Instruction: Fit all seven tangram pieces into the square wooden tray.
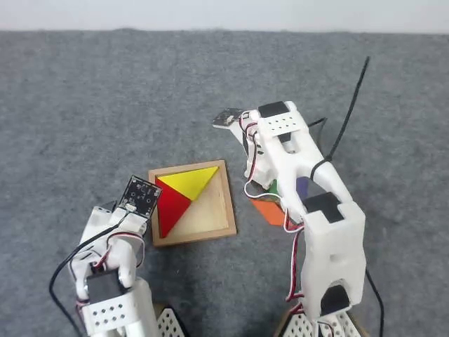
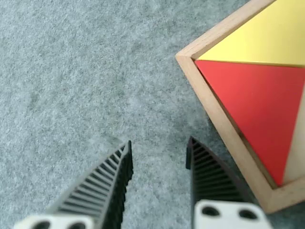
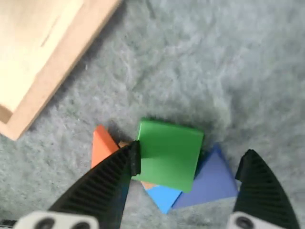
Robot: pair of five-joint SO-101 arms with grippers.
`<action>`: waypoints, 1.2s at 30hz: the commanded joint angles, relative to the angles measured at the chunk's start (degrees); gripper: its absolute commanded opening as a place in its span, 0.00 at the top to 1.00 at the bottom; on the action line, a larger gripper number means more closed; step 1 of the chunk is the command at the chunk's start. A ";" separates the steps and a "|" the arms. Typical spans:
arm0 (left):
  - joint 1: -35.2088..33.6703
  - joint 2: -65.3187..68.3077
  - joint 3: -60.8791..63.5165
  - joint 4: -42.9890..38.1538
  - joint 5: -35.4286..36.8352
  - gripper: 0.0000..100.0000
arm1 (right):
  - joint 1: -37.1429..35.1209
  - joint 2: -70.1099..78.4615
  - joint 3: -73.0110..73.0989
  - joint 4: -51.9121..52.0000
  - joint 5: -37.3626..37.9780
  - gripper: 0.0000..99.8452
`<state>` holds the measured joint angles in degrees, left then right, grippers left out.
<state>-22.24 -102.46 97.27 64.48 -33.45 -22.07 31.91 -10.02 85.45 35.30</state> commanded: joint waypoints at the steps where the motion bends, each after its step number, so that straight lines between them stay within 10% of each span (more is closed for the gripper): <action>1: -0.44 -1.05 -0.75 0.18 -0.44 0.82 | -0.48 1.54 -1.32 -0.31 1.76 0.67; 28: -0.44 -1.05 -0.75 0.18 -0.44 0.82 | -1.98 1.89 -6.24 0.92 4.84 0.76; 36: -0.44 -1.05 -0.75 0.18 -0.44 0.82 | -4.18 2.15 -4.92 -3.65 13.19 0.64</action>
<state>-22.24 -102.46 97.27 64.48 -33.45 -25.41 34.55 -13.36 83.08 45.05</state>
